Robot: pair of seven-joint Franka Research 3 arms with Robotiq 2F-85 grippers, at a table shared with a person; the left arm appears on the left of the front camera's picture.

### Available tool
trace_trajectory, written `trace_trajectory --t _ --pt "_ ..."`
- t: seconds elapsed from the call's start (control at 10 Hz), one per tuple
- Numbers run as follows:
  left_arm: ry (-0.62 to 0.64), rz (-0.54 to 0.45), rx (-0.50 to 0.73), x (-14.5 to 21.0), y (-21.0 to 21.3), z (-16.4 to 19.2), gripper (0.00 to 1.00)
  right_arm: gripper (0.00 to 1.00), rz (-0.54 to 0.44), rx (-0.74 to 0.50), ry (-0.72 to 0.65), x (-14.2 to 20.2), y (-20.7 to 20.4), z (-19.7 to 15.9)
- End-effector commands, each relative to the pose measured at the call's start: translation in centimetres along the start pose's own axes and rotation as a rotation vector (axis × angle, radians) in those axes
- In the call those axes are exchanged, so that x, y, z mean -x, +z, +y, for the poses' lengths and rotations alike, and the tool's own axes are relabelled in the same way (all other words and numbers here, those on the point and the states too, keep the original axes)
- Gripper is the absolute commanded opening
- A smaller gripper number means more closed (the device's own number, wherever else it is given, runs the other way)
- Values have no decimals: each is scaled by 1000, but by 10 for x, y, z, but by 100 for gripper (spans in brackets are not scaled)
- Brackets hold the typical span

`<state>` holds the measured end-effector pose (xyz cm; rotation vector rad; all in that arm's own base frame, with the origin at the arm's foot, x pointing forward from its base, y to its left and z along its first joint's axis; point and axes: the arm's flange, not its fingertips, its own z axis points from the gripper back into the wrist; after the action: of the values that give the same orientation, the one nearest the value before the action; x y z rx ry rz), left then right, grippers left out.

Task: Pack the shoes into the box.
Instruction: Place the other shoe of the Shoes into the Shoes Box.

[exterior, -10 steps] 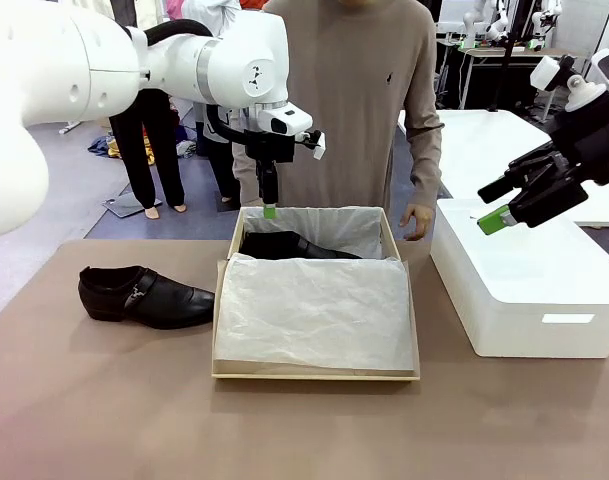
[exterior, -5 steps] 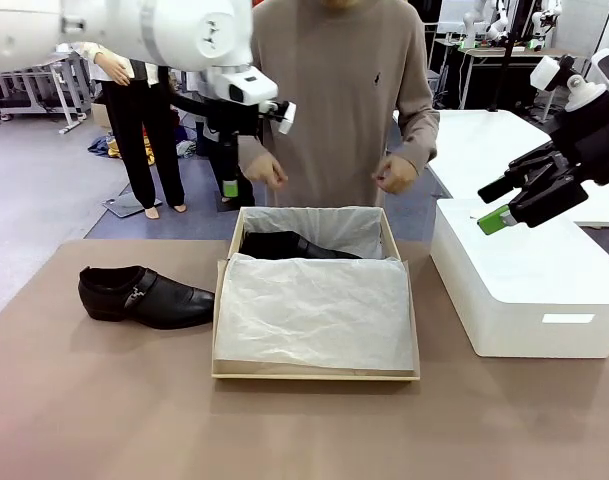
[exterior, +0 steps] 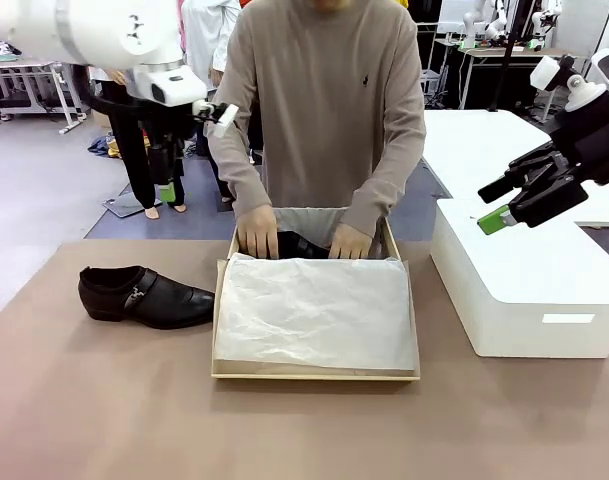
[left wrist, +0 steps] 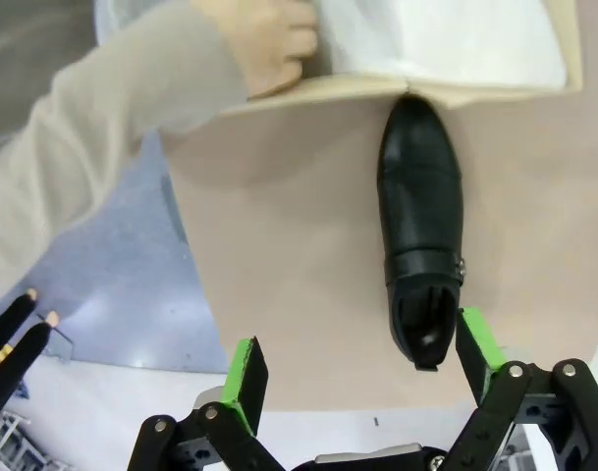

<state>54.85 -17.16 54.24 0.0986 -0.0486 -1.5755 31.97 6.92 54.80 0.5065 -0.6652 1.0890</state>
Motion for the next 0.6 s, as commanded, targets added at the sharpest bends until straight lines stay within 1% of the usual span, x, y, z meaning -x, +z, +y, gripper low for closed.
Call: trace_trajectory --t 0.0,0.1,0.3,0.4,0.5 --pt "-22 -58 -20 25 -14 -14 100 100 -32 -16 22 -1 -1 -3" --pt "-8 -76 -11 36 -22 -13 100 100 -32 -16 22 -1 -1 -3" --pt "19 -106 3 43 -33 -8 100 100 -32 -16 22 -1 -1 -3" --pt "10 -49 -2 35 -20 -4 100 100 -32 -16 22 -1 -1 -3" --pt "10 -49 -2 35 -20 -4 100 100 -32 -16 22 -1 -1 -3"
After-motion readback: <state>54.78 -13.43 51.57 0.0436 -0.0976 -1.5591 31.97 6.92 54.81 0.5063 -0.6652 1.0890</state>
